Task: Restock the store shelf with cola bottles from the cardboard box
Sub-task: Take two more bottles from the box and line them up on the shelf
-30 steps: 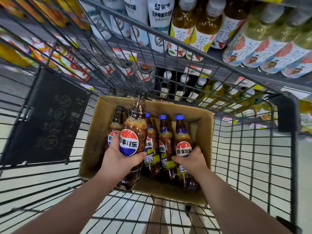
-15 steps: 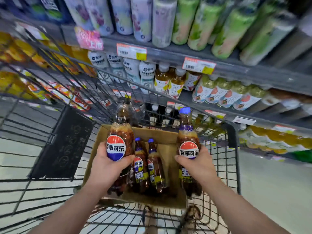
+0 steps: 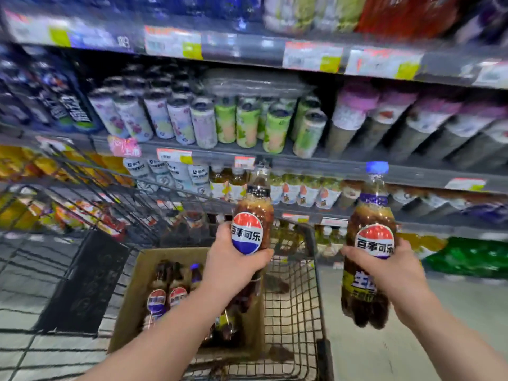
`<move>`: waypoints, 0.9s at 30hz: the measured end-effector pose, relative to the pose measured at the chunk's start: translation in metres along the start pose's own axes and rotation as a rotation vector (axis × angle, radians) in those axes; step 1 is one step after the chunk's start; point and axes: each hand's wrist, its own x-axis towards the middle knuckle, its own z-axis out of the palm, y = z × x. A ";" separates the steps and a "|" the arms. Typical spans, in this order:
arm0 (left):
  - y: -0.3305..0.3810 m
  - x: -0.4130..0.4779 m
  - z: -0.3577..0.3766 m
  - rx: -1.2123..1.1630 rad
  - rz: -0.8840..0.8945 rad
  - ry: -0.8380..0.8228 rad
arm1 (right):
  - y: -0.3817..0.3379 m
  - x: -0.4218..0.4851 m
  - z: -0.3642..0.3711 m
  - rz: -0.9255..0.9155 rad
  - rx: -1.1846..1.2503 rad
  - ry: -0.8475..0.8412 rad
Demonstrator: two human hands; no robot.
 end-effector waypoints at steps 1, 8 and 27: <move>0.007 -0.007 0.016 0.012 0.011 -0.024 | 0.005 -0.001 -0.018 -0.003 0.008 0.016; 0.073 -0.070 0.143 0.045 0.125 -0.149 | 0.061 0.001 -0.161 0.021 0.078 0.162; 0.208 -0.225 0.463 0.067 0.532 -0.725 | 0.204 -0.033 -0.452 0.158 0.285 0.782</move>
